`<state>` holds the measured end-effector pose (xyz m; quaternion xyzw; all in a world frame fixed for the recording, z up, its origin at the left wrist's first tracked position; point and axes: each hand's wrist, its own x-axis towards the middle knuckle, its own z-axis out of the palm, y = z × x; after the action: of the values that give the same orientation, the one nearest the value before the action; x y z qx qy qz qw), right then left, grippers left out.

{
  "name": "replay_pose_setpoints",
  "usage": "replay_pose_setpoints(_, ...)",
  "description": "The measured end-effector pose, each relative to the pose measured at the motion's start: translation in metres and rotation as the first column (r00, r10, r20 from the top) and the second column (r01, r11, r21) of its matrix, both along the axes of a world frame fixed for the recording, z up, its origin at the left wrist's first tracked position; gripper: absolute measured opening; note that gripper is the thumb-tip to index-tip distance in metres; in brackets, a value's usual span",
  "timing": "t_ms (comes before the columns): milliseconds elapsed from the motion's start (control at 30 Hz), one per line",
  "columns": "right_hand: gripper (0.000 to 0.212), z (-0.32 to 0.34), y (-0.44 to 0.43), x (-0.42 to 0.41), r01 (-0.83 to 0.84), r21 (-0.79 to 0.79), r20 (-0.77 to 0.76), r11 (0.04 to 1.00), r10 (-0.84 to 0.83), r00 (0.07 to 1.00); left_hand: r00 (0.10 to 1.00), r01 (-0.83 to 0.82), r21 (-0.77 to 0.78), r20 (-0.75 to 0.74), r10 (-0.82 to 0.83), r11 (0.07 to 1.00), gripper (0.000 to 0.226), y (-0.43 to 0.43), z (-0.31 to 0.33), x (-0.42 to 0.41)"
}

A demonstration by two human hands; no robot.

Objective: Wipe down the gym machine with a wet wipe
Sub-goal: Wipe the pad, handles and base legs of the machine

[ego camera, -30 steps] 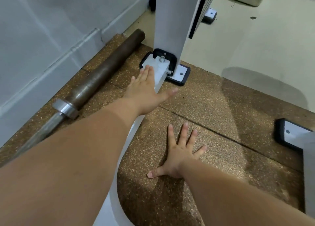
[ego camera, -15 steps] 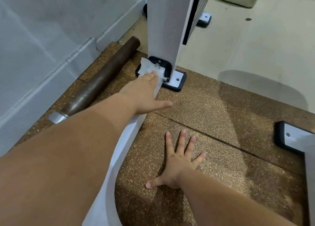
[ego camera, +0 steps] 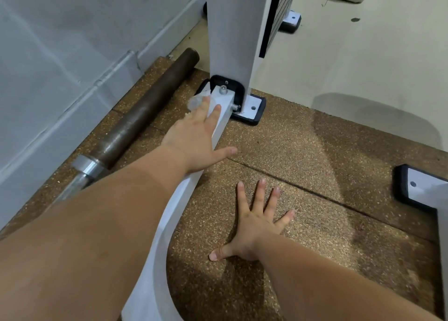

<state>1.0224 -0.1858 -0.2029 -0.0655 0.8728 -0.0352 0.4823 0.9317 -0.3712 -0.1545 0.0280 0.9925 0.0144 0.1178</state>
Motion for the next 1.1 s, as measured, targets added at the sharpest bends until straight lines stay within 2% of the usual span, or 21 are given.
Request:
replay_pose_setpoints(200, 0.17, 0.001, -0.002, 0.001, 0.006, 0.006, -0.01, 1.0, -0.006, 1.0, 1.0, -0.002, 0.06, 0.018, 0.001, 0.998, 0.122, 0.001, -0.006, 0.04)
replay_pose_setpoints(367, 0.17, 0.002, -0.002, 0.003, 0.006, 0.005, -0.035, 1.0, -0.005, 0.999, 0.997, -0.007, -0.017, 0.072, 0.009, 1.0, 0.123, 0.012, -0.006, 0.094)
replay_pose_setpoints(500, 0.171, 0.001, -0.003, 0.005, 0.008, 0.018, -0.067, 1.0, -0.007, 0.998, 0.993, -0.111, 0.013, 0.044, 0.111, 0.994, 0.115, 0.026, -0.011, 0.141)
replay_pose_setpoints(633, 0.167, 0.0, -0.003, 0.008, 0.004, 0.024, -0.095, 1.0, -0.002, 0.995, 0.976, -0.216, 0.087, 0.005, 0.216, 0.973, 0.117, 0.029, -0.01, 0.202)
replay_pose_setpoints(767, 0.17, 0.0, -0.001, 0.011, -0.009, 0.022, -0.13, 1.0, 0.011, 0.991, 0.959, -0.283, 0.065, 0.028, 0.281, 0.957, 0.112, 0.03, -0.007, 0.256)
replay_pose_setpoints(867, 0.17, 0.0, 0.001, 0.015, -0.016, 0.02, -0.17, 1.0, 0.02, 0.985, 0.942, -0.335, 0.129, 0.041, 0.333, 0.933, 0.108, 0.037, -0.003, 0.286)
replay_pose_setpoints(1000, 0.164, 0.001, 0.006, 0.024, -0.025, 0.025, -0.279, 0.999, 0.031, 0.96, 0.943, -0.332, 0.148, 0.067, 0.326, 0.932, 0.104, 0.052, -0.002, 0.33)
replay_pose_setpoints(1100, 0.149, 0.003, 0.005, 0.04, 0.002, 0.068, -0.363, 0.998, 0.023, 0.931, 0.943, -0.331, 0.165, 0.073, 0.323, 0.929, 0.101, 0.062, -0.001, 0.351)
